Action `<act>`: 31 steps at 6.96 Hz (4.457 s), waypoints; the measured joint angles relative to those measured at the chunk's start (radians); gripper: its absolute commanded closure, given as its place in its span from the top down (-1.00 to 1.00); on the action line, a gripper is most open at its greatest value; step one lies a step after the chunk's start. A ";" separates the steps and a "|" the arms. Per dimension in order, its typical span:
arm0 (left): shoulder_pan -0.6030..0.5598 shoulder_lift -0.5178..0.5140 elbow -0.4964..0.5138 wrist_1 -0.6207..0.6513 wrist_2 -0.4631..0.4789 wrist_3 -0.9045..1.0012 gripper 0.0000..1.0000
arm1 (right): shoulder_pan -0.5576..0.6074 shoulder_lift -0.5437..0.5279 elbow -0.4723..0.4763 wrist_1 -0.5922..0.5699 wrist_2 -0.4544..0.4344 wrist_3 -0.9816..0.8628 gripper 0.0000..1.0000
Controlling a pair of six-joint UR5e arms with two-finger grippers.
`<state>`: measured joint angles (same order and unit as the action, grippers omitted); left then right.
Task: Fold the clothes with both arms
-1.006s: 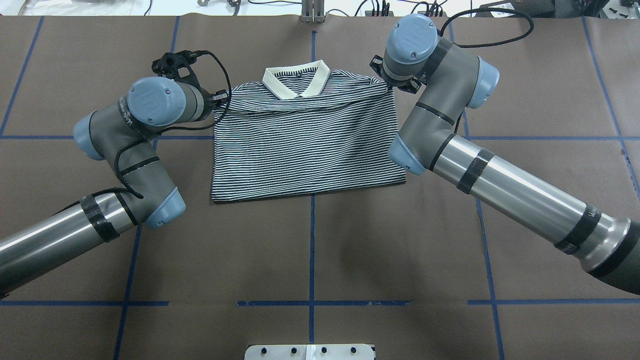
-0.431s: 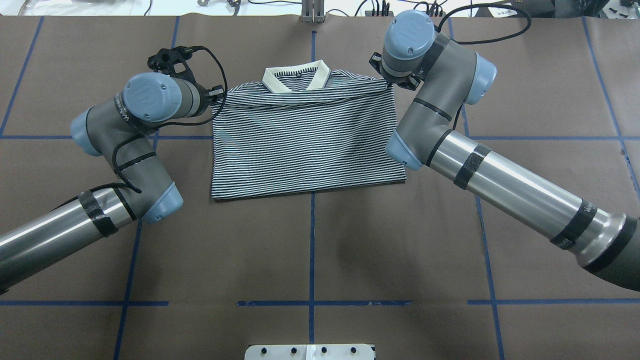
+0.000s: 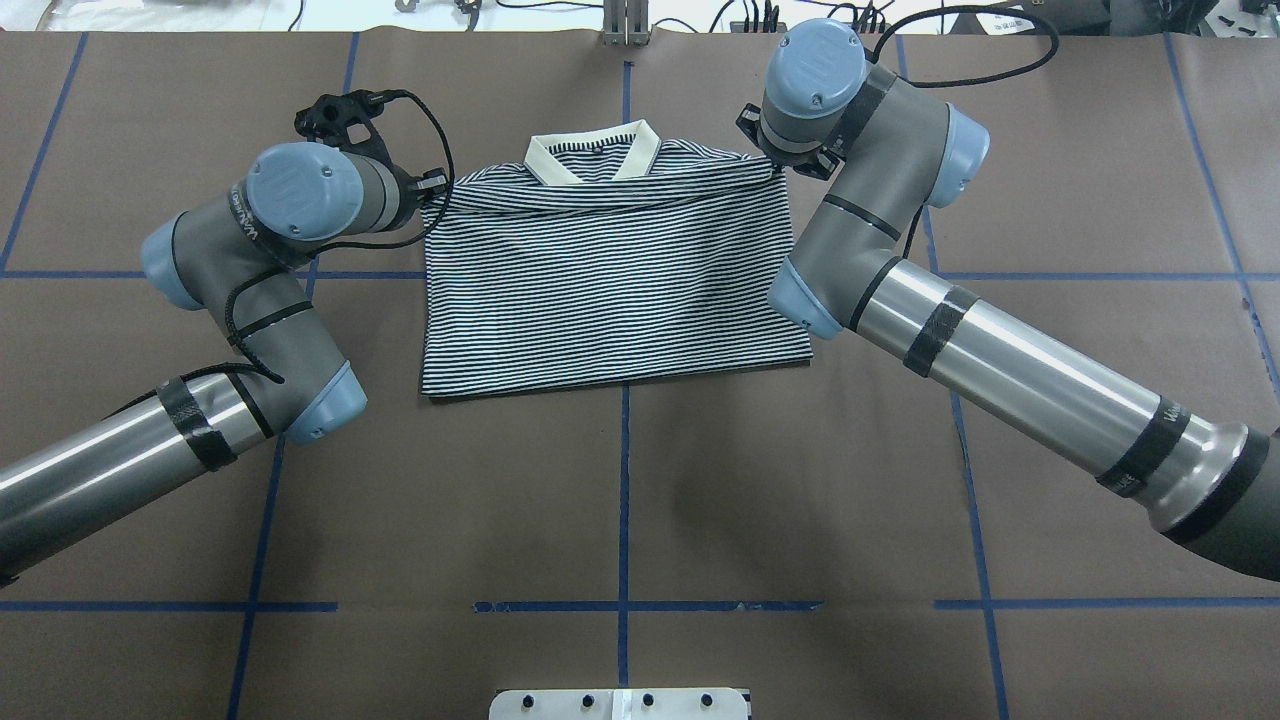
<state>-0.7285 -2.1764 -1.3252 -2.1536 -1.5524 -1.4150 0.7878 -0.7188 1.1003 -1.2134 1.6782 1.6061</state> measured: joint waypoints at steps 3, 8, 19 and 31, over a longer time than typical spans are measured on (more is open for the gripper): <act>0.000 -0.007 0.003 0.000 0.000 0.002 -0.20 | -0.001 0.002 -0.002 0.000 0.000 0.000 0.23; -0.003 -0.007 0.000 -0.030 -0.004 0.002 1.00 | 0.001 0.009 0.003 0.003 -0.001 0.006 0.85; -0.005 0.055 -0.109 -0.193 -0.103 -0.089 0.99 | -0.179 -0.394 0.491 -0.032 0.079 0.179 0.07; -0.006 0.058 -0.109 -0.189 -0.080 -0.108 0.99 | -0.236 -0.457 0.592 -0.043 0.060 0.187 0.36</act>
<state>-0.7348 -2.1179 -1.4343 -2.3431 -1.6322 -1.5232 0.5522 -1.1753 1.6921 -1.2563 1.7387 1.7929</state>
